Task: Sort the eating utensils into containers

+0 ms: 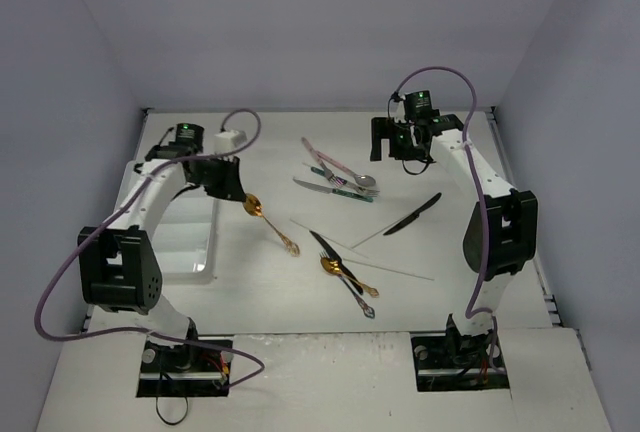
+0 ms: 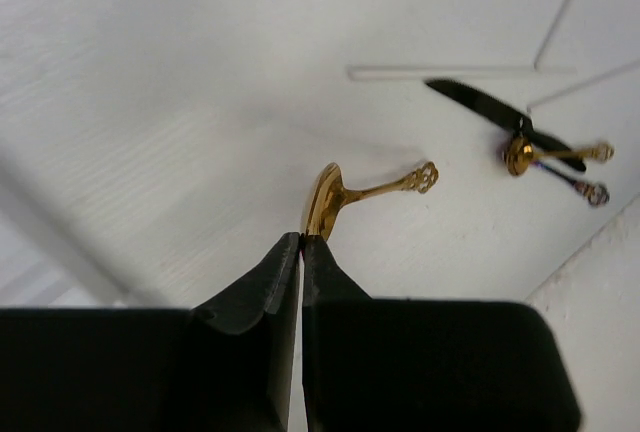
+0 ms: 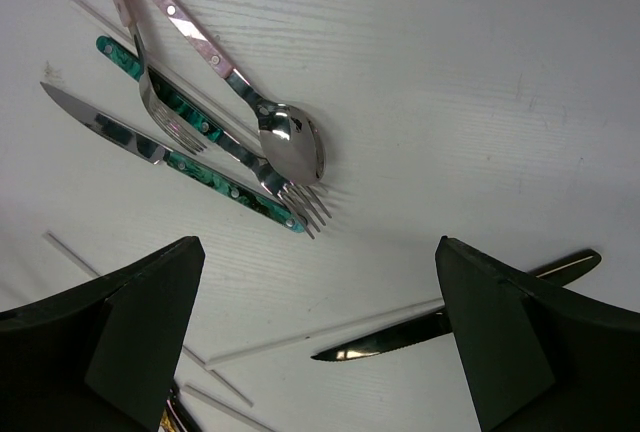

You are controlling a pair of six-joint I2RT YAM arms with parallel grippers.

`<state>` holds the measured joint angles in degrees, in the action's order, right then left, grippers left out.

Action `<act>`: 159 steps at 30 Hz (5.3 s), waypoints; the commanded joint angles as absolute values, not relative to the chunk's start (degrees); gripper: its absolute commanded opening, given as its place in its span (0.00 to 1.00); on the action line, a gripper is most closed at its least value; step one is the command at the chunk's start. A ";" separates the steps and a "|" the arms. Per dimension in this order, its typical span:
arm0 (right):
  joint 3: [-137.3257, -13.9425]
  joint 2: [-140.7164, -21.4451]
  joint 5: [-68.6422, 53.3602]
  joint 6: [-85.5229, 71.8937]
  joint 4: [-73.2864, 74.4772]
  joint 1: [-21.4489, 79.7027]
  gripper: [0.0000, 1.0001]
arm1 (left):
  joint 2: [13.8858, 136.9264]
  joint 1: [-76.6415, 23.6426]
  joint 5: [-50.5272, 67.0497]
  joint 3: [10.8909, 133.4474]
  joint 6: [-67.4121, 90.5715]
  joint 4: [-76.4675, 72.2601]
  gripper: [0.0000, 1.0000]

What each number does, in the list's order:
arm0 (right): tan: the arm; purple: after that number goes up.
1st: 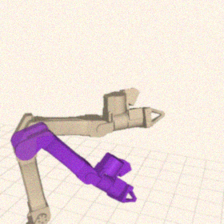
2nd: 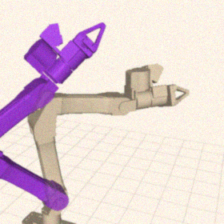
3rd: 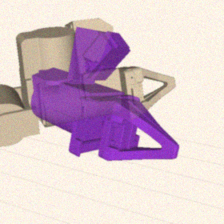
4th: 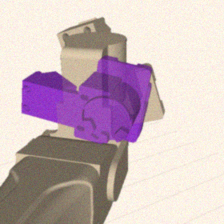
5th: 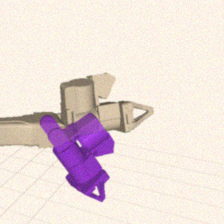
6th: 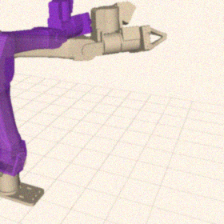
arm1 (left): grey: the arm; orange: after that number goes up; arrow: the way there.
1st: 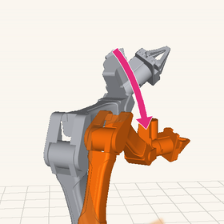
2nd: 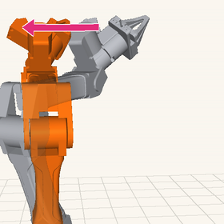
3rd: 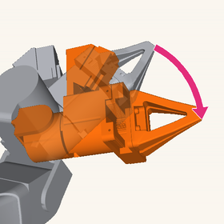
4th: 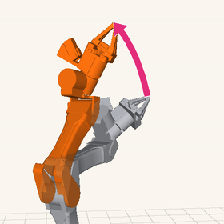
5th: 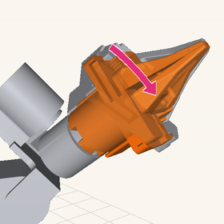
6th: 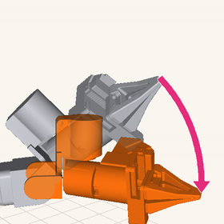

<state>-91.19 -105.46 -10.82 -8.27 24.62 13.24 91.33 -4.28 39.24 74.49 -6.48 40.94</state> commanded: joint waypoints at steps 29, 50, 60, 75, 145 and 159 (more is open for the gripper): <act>-94.92 -108.37 -12.30 -7.74 23.38 15.47 1.00 | 108.11 36.65 41.29 110.91 -4.75 44.29 0.00; -95.01 -108.37 -12.22 -7.91 23.47 15.47 1.00 | 110.21 31.28 37.44 98.61 1.13 32.18 0.00; -95.01 -107.55 -11.93 -7.98 23.47 15.54 1.00 | 109.05 28.76 35.92 96.77 1.67 32.10 0.44; -87.59 -100.90 -9.31 -10.37 23.45 14.93 1.00 | 96.22 7.48 32.64 93.12 -9.59 33.74 0.51; -74.09 -87.89 -7.96 -14.00 23.55 6.80 1.00 | 107.20 -37.09 46.26 72.95 -4.04 22.44 0.18; -73.30 -87.80 -7.73 -13.46 23.64 6.77 1.00 | 107.01 -37.09 47.21 72.69 -3.83 22.71 0.03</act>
